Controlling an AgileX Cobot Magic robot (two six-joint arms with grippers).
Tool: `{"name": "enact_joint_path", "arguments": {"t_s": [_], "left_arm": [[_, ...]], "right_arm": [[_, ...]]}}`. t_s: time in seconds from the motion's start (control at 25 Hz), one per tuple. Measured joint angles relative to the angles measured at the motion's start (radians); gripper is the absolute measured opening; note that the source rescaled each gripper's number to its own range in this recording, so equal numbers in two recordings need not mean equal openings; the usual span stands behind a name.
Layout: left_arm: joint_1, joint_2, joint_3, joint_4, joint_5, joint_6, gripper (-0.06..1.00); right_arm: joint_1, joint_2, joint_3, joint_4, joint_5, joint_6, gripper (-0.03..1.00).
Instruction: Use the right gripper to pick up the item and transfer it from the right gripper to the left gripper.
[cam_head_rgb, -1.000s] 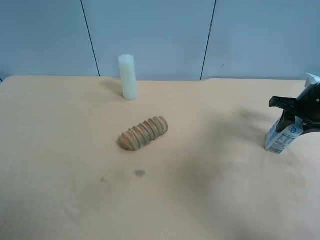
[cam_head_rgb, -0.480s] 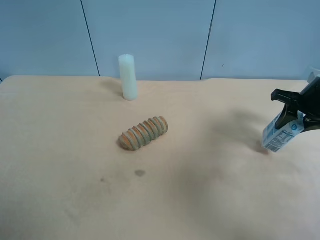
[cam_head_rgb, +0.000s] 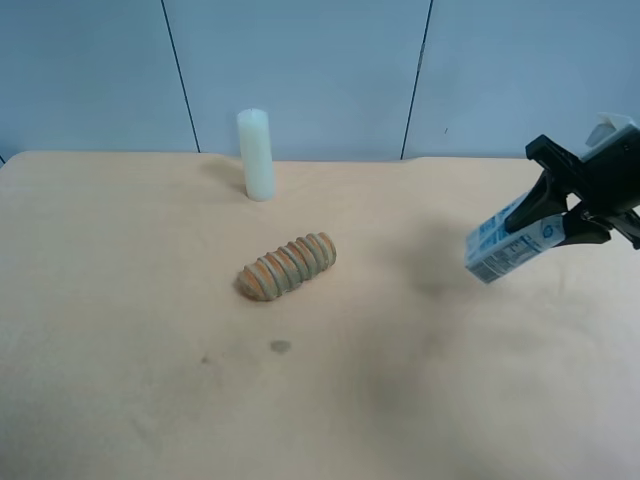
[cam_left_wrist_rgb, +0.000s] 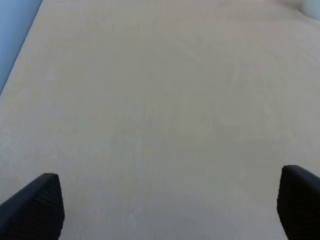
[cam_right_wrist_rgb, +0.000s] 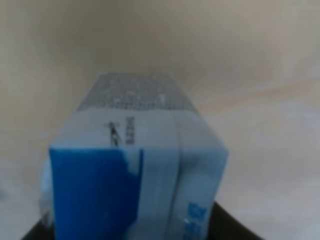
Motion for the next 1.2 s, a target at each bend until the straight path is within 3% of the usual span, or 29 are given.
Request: {"name": "enact_joint_path", "arguments": {"t_s": [0.28, 0.56, 0.88, 1.2], "left_arm": [[0.000, 0.000, 0.000, 0.001, 0.000, 0.000, 0.96], [0.000, 0.000, 0.000, 0.001, 0.000, 0.000, 0.96], [0.000, 0.000, 0.000, 0.001, 0.000, 0.000, 0.96], [0.000, 0.006, 0.000, 0.001, -0.002, 0.000, 0.96]], "right_arm": [[0.013, -0.001, 0.000, 0.304, 0.154, -0.219, 0.00], [0.162, -0.001, 0.000, 0.353, 0.173, -0.254, 0.00], [0.358, -0.001, 0.000, 0.444, 0.078, -0.270, 0.00], [0.444, -0.001, 0.000, 0.530, 0.046, -0.283, 0.00]]}}
